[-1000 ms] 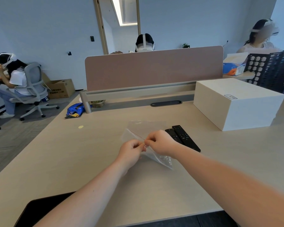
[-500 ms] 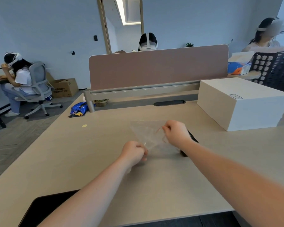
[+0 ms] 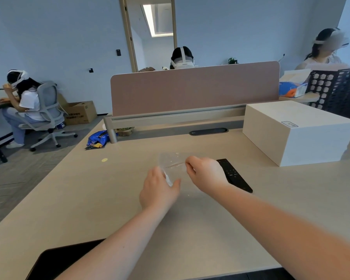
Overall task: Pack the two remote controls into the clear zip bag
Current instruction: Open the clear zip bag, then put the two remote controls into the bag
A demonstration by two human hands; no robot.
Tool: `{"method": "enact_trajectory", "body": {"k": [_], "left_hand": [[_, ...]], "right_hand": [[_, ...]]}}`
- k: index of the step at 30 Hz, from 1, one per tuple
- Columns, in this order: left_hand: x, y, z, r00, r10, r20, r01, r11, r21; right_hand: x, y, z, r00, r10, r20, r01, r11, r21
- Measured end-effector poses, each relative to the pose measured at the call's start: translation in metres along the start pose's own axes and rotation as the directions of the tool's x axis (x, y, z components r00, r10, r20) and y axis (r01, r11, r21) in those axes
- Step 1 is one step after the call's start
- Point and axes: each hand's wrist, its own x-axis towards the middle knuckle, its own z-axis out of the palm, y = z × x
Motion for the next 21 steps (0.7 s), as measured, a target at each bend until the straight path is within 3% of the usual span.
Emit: {"method": "enact_trajectory", "body": {"k": [2, 4, 6, 9, 11, 15, 17, 21], "left_hand": [[0.001, -0.001, -0.007, 0.970, 0.131, -0.205, -0.136, 0.991, -0.009], [0.005, -0.005, -0.011, 0.900, 0.326, -0.290, -0.298, 0.945, 0.136], [0.010, -0.010, -0.011, 0.848, 0.486, -0.210, -0.413, 0.856, 0.310], [0.011, -0.016, -0.008, 0.802, 0.594, -0.063, -0.512, 0.738, 0.439], [0.011, -0.017, -0.005, 0.788, 0.616, -0.029, -0.541, 0.713, 0.446], [0.018, -0.022, -0.004, 0.838, 0.543, 0.059, -0.491, 0.703, 0.514], [0.019, -0.022, -0.006, 0.871, 0.482, 0.097, -0.466, 0.746, 0.476], [0.016, -0.026, -0.007, 0.888, 0.443, 0.124, -0.449, 0.773, 0.449]], "right_hand": [[0.000, 0.002, 0.004, 0.999, -0.033, -0.025, 0.032, 0.999, -0.030], [-0.002, 0.002, 0.007, 0.997, -0.050, -0.059, 0.046, 0.997, -0.067], [-0.004, 0.002, 0.007, 0.995, -0.069, -0.066, 0.063, 0.993, -0.097], [-0.006, 0.007, 0.009, 0.993, -0.102, -0.064, 0.094, 0.989, -0.113], [-0.005, 0.010, 0.011, 0.991, -0.117, -0.065, 0.109, 0.987, -0.115], [-0.004, 0.014, 0.012, 0.987, -0.159, 0.010, 0.159, 0.979, -0.126], [-0.006, 0.016, 0.011, 0.984, -0.165, 0.062, 0.174, 0.971, -0.163], [-0.007, 0.025, 0.007, 0.992, 0.019, 0.125, 0.012, 0.970, -0.244]]}}
